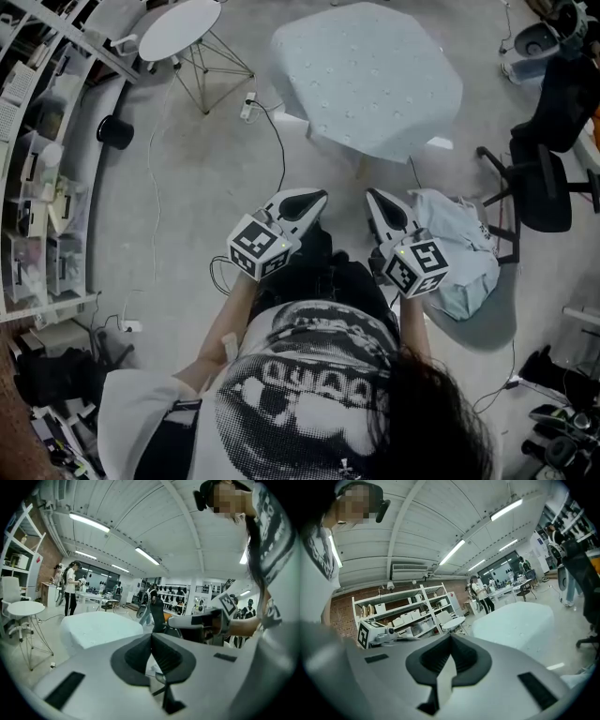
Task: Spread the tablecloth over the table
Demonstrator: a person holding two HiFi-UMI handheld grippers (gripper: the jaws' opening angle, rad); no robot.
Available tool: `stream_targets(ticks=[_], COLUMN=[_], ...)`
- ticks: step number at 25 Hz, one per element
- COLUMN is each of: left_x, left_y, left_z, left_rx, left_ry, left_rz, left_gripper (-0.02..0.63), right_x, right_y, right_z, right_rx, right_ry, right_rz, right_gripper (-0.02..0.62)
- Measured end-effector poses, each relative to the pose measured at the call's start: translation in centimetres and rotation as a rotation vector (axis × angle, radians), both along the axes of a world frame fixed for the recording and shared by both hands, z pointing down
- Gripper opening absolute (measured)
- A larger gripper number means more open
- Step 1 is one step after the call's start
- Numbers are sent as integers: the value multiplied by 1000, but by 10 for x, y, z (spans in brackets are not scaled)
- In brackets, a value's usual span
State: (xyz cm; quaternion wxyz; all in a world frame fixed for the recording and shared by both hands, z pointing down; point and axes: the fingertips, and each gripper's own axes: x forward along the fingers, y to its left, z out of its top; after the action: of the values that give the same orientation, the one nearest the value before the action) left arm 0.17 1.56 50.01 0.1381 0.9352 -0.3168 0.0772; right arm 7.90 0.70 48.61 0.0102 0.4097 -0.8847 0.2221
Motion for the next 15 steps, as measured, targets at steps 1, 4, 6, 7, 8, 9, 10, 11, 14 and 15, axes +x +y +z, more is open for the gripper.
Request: stream_targets(ticks=[1, 4, 6, 7, 8, 9, 10, 11, 14, 15], left_x=[0, 0, -1, 0, 0, 1, 2, 3, 1, 0], left_y=[1, 1, 2, 2, 3, 3, 3, 3, 3, 3], left_z=[0, -1, -1, -1, -1, -1, -1, -1, -1, -2], left_rx=[3, 11, 12, 11, 10, 7, 2, -4, -23, -26], left_ry=[-4, -22, -38, -44, -47, -46, -45, -42, -32, -28], left_rz=[1, 6, 13, 17, 20, 22, 23, 21, 7, 4], left_gripper=[12, 12, 12, 12, 12, 12, 12, 12, 12, 12], right_x=[0, -1, -2, -2, -2, -2, -2, -2, -4, -6], right_y=[0, 1, 1, 1, 1, 1, 0, 0, 0, 0], right_z=[-1, -3, -3, -3, -3, -3, -3, -3, -4, -5], right_rx=[5, 13, 10, 8, 6, 5, 6, 7, 10, 10], right_ry=[-1, -2, -11, -18, -25, -30, -34, -36, -45, -46], right_rz=[2, 2, -2, -4, -5, -7, -10, -13, -22, -25], right_gripper=[-9, -5, -3, -5, -5, -5, -5, -5, -5, -5])
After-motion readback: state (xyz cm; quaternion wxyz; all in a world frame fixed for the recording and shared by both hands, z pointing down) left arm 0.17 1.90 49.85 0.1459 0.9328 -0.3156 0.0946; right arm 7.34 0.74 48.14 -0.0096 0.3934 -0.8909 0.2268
